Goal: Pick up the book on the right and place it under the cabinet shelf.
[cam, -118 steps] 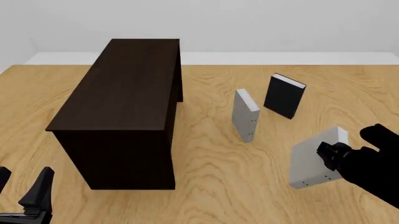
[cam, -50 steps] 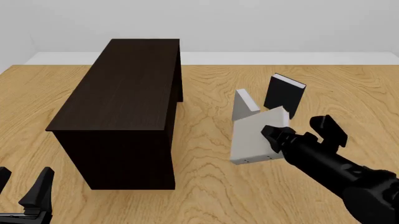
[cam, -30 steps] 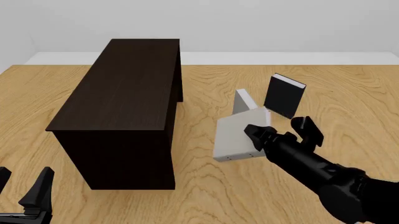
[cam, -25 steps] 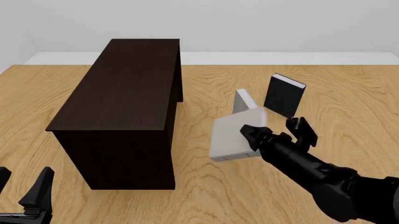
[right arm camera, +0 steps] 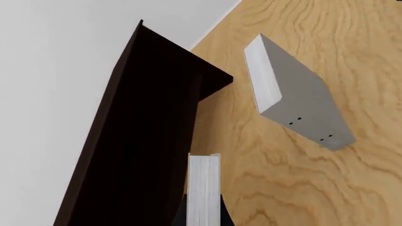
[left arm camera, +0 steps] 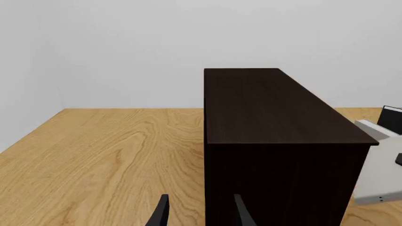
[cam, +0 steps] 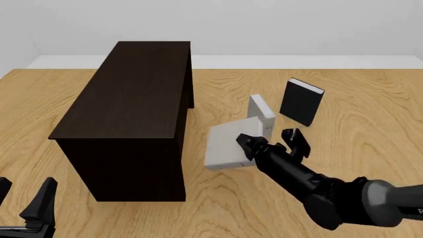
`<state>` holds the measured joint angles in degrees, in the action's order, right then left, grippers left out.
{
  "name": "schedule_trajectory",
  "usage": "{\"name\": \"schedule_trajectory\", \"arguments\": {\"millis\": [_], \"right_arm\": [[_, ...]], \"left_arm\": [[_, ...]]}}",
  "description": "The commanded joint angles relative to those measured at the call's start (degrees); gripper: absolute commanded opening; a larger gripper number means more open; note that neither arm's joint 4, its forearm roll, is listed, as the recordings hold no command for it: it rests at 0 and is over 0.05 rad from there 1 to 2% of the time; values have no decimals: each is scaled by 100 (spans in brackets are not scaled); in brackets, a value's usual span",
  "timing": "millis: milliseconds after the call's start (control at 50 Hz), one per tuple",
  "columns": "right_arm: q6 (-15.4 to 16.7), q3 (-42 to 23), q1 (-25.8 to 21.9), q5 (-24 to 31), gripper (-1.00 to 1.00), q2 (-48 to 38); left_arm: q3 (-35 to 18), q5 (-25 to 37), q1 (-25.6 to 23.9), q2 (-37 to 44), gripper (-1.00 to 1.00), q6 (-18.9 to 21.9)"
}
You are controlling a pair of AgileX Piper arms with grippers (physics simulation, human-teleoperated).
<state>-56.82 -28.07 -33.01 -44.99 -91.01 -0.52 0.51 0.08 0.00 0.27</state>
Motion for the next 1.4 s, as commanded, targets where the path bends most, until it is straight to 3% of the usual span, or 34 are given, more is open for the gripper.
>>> {"name": "schedule_trajectory", "arguments": {"millis": [20,400,980,1400], "right_arm": [[8,-146,-15,-729,-100,-203],[-151,-574,-149,-1137,-100,-945],[-373,-549,-101,-1819,-100,-1723],[-391,-549,-58,-1809,-100,-1833]], "left_arm": [[15,-19,2,9,100,-13],[18,-22,4,10,100,-15],[-14,10,7,8,100,-15],[-14,11,6,8,100,-14]]}}
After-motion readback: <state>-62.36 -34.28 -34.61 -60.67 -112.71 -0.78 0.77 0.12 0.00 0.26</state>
